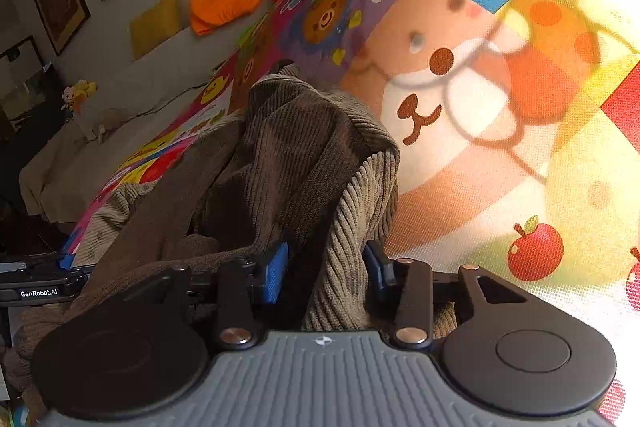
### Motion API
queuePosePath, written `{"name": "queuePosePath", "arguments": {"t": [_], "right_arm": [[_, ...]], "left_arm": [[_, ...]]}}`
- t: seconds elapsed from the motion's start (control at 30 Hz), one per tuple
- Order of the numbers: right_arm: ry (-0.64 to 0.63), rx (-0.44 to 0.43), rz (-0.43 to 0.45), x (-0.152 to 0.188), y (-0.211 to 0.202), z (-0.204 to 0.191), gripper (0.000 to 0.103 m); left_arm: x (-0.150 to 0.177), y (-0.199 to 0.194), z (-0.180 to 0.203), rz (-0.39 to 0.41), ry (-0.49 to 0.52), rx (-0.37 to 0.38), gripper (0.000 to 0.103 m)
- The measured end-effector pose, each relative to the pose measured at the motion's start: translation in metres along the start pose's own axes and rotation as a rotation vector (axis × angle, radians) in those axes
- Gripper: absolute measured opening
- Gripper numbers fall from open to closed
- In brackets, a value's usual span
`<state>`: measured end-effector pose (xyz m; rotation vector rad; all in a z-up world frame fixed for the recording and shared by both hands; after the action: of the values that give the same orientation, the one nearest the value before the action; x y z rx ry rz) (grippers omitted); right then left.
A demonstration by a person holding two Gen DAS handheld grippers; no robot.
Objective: Fold clothes
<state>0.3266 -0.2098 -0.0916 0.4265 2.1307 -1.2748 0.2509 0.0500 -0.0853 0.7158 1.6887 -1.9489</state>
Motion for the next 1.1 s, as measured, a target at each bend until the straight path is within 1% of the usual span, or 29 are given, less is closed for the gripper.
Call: {"name": "queuePosePath", "arguments": {"t": [0.03, 0.13, 0.17, 0.2, 0.23, 0.37, 0.5, 0.6, 0.63, 0.67, 0.7, 0.77, 0.8, 0.83, 0.87, 0.93, 0.97, 1.03, 1.07, 1.1], "right_arm": [[0.002, -0.005, -0.005, 0.004, -0.004, 0.000, 0.026], [0.002, -0.020, -0.021, 0.015, -0.017, -0.001, 0.019], [-0.001, -0.026, -0.026, 0.020, -0.022, -0.002, 0.017], [-0.007, -0.028, -0.027, 0.027, -0.029, -0.002, 0.017], [-0.012, -0.031, -0.029, 0.034, -0.037, -0.002, 0.016], [-0.035, -0.040, -0.034, 0.062, -0.067, -0.002, 0.015], [-0.015, -0.053, -0.028, 0.086, -0.095, 0.002, 0.014], [0.001, -0.060, -0.021, 0.105, -0.117, 0.006, 0.014], [-0.005, -0.049, -0.019, 0.110, -0.123, 0.008, 0.014], [-0.029, -0.020, -0.010, 0.113, -0.129, 0.009, 0.014], [-0.057, 0.011, 0.001, 0.116, -0.135, 0.009, 0.014], [-0.131, 0.053, 0.036, 0.116, -0.148, -0.001, 0.015], [-0.169, 0.073, 0.054, 0.115, -0.155, -0.006, 0.016], [-0.193, 0.071, 0.072, 0.115, -0.161, -0.012, 0.020], [-0.203, 0.061, 0.085, 0.114, -0.165, -0.017, 0.023], [-0.220, 0.038, 0.107, 0.111, -0.173, -0.029, 0.038], [-0.228, 0.027, 0.119, 0.110, -0.177, -0.035, 0.042], [-0.248, -0.012, 0.130, 0.109, -0.182, -0.048, 0.060], [-0.268, -0.036, 0.129, 0.111, -0.183, -0.056, 0.065], [-0.290, -0.061, 0.128, 0.113, -0.184, -0.064, 0.073]], "left_arm": [[0.003, -0.004, 0.003, 0.002, -0.005, 0.009, 0.034], [0.017, -0.021, 0.014, -0.001, 0.006, 0.042, 0.030], [0.024, -0.027, 0.018, -0.007, 0.011, 0.058, 0.029], [0.032, -0.034, 0.023, -0.013, 0.015, 0.077, 0.029], [0.041, -0.041, 0.029, -0.020, 0.020, 0.096, 0.026], [0.079, -0.074, 0.056, -0.038, 0.052, 0.174, 0.026], [0.112, -0.102, 0.083, -0.064, 0.073, 0.275, 0.026], [0.132, -0.121, 0.101, -0.085, 0.113, 0.365, 0.026], [0.135, -0.128, 0.105, -0.088, 0.131, 0.380, 0.032], [0.137, -0.134, 0.107, -0.082, 0.151, 0.377, 0.046], [0.135, -0.140, 0.107, -0.065, 0.171, 0.360, 0.055], [0.129, -0.152, 0.107, -0.026, 0.209, 0.337, 0.086], [0.126, -0.156, 0.110, -0.015, 0.226, 0.344, 0.093], [0.124, -0.158, 0.115, -0.010, 0.244, 0.351, 0.096], [0.123, -0.160, 0.119, -0.004, 0.261, 0.358, 0.096], [0.125, -0.155, 0.128, -0.018, 0.294, 0.358, 0.096], [0.130, -0.149, 0.132, -0.037, 0.312, 0.348, 0.096], [0.141, -0.135, 0.137, -0.078, 0.354, 0.306, 0.096], [0.146, -0.129, 0.138, -0.092, 0.373, 0.282, 0.096], [0.152, -0.123, 0.138, -0.106, 0.392, 0.258, 0.096]]}}
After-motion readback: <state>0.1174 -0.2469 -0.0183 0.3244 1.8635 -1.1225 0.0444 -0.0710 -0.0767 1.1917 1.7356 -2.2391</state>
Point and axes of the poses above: each gripper's, at about its wrist camera, not at the fingertips, and y roughly the way its jaws point, z to its right, x to its underside, the point moved 9 cm from there along y, roughly the way its jaws point, and after that the axes turned 7 degrees about -z, right-handed, at the moved point
